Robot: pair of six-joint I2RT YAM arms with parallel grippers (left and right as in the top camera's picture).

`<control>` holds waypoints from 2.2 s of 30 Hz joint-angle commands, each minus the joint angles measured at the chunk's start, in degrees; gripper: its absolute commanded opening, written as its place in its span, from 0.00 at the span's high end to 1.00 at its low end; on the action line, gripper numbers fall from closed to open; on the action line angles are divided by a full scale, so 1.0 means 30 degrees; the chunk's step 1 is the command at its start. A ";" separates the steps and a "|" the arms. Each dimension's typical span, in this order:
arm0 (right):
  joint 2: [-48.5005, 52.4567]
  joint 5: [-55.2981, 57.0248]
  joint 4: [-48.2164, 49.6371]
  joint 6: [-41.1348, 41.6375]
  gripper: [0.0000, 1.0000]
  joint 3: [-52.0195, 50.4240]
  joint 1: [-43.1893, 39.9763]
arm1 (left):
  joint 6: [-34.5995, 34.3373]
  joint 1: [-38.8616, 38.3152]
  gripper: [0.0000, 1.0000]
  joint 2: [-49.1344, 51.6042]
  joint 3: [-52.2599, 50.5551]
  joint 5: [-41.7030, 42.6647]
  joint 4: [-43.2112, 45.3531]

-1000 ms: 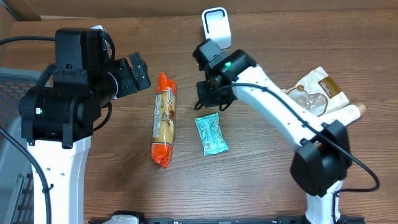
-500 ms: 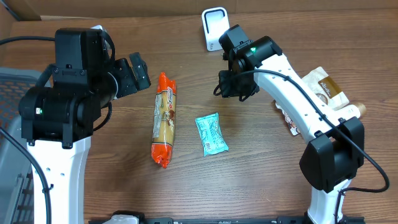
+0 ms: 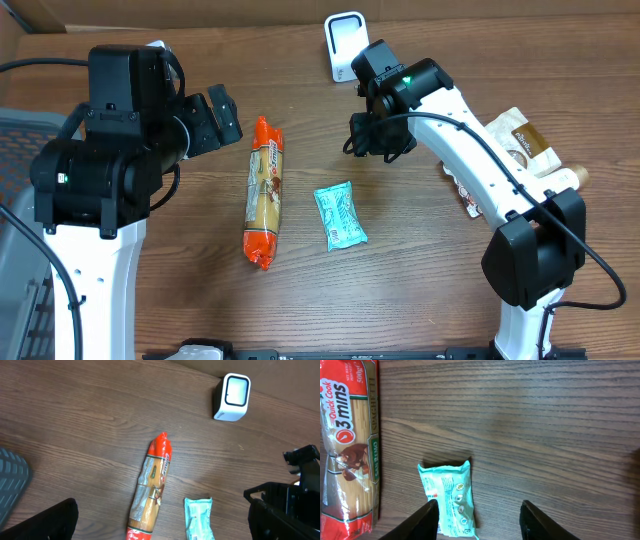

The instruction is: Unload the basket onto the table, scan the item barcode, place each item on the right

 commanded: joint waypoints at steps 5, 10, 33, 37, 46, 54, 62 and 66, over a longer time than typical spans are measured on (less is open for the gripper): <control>-0.0364 0.0124 0.0095 -0.0066 0.47 0.0233 0.0051 | -0.0124 0.0066 0.00 0.0029 0.0299 -0.0102 0.0022; -0.0364 0.0124 0.0160 -0.0066 0.46 0.0226 0.0051 | -0.0124 0.0066 0.01 0.0029 0.0299 -0.0102 0.0022; -0.0335 -0.0386 -0.0087 -0.0073 0.42 -0.0809 0.0051 | -0.0124 0.0066 0.00 0.0029 0.0299 -0.0102 0.0022; -0.0335 -0.0386 -0.0350 -0.0073 0.42 -0.0809 0.0051 | -0.0124 0.0066 0.00 0.0029 0.0299 -0.0102 0.0022; -0.0335 -0.1013 -0.0189 -0.0138 0.42 -0.1508 0.0138 | -0.0124 0.0066 0.00 0.0029 0.0299 -0.0102 0.0022; -0.0335 -0.1406 0.0102 -0.0131 0.42 -0.2492 0.0816 | -0.0124 0.0066 0.00 0.0029 0.0299 -0.0102 0.0022; -0.0335 -0.3016 0.0393 -0.1195 0.38 -0.3257 0.1851 | -0.0124 0.0066 0.01 0.0029 0.0299 -0.0102 0.0022; -0.0335 -0.4998 0.0452 -0.2798 0.36 -0.3738 0.1894 | -0.0124 0.0066 0.01 0.0029 0.0299 -0.0102 0.0022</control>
